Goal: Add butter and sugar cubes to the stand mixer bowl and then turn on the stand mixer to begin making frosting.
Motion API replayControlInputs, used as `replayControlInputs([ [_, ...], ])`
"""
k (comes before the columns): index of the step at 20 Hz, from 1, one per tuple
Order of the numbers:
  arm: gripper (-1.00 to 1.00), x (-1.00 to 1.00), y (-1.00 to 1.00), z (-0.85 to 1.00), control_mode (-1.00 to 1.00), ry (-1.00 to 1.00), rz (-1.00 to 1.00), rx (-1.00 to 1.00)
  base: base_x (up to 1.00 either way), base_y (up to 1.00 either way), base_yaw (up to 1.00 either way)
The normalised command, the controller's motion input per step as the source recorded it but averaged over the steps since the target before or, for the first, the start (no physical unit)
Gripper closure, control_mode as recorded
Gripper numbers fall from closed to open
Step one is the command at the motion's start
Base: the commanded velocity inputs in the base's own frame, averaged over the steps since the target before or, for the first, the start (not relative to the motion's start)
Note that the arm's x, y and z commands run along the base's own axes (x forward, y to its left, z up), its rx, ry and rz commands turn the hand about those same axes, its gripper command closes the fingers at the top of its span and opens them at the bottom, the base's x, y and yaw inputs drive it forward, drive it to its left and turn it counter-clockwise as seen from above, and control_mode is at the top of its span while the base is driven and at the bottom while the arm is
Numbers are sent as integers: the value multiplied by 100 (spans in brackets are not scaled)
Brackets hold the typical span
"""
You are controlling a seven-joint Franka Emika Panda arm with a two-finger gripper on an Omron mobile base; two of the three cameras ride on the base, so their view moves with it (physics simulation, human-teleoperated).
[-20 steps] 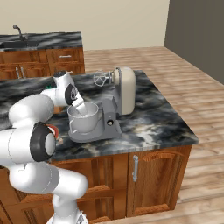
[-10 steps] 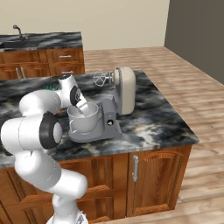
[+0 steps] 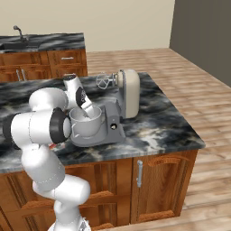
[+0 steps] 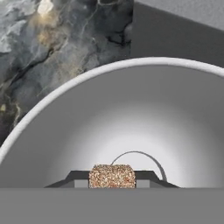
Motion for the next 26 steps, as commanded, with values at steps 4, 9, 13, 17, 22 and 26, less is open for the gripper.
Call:
replayControlInputs([
  [4, -100, 1, 0, -2, -100, -3, 1, 0, 0, 0, 0],
  [9, -100, -5, 0, 5, -100, -14, 0, 1, 0, 0, 0],
  [13, -100, -44, 0, 44, -100, -10, 0, 7, 0, 0, 0],
  [17, -100, -55, 0, 64, -100, -1, 0, 8, 0, 0, 0],
  [22, -100, -59, 0, 49, -100, 8, 3, 7, 0, 0, 0],
  [26, -100, -71, 0, 33, -100, 9, 0, 9, 0, 0, 0],
])
